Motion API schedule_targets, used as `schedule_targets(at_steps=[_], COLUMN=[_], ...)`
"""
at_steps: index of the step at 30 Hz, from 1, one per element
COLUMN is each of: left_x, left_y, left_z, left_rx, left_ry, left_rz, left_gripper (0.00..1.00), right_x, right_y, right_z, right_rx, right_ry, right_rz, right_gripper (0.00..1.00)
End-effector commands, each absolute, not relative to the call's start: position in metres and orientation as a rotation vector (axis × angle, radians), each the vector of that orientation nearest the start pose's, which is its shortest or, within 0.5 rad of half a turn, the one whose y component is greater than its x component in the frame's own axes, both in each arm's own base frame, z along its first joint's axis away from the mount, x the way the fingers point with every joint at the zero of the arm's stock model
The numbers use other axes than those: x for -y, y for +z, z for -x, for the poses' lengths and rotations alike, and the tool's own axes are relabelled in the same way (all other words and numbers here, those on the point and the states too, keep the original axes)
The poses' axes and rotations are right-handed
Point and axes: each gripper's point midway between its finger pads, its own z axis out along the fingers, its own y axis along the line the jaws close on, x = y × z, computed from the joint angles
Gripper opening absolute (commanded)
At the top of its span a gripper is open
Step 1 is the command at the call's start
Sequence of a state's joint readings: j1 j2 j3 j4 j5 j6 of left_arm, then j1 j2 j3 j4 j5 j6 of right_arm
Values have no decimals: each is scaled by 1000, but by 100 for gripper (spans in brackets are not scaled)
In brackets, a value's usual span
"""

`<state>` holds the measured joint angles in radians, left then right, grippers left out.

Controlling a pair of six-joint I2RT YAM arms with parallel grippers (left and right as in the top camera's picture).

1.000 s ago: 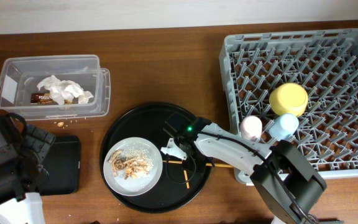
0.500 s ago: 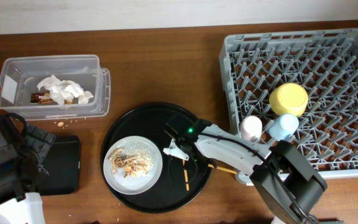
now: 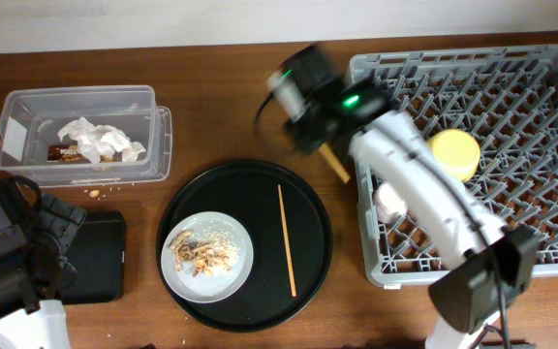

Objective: Sort waste into correct bins and load items into the dishwasher rack
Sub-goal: 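Place the chopstick along the rack's left edge and release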

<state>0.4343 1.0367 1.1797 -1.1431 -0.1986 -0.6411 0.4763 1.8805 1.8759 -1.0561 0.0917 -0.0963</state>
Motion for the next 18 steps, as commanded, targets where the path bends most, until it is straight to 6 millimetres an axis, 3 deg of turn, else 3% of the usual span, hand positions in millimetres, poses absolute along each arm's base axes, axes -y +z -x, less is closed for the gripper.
schedule_targets(at_steps=[1, 4, 6, 9, 15, 16, 18], left_x=[-137, -137, -137, -137, -137, -137, -137], left_y=[233, 233, 233, 233, 233, 233, 233], left_z=[-212, -212, -212, -212, -211, -211, -211], left_rx=[-2139, -2139, -2140, -2141, -2141, -2141, -2141], left_ry=[176, 176, 176, 177, 177, 177, 177], left_rz=[1375, 1375, 1376, 1376, 1376, 1376, 1376], left_gripper=[99, 99, 99, 99, 99, 99, 99], right_x=[-136, -100, -89, -88, -78, -78, -77], right_y=[220, 215, 204, 188, 124, 119, 118], right_z=[-457, -480, -492, -508, -522, -521, -520], right_rx=[-2540, -2531, -2532, -2523, -2623, -2636, -2644], right_ry=[-1, -14, -25, -25, -113, -119, -120], right_rz=[367, 253, 219, 197, 94, 96, 97], right_gripper=[4, 4, 4, 12, 9, 17, 20])
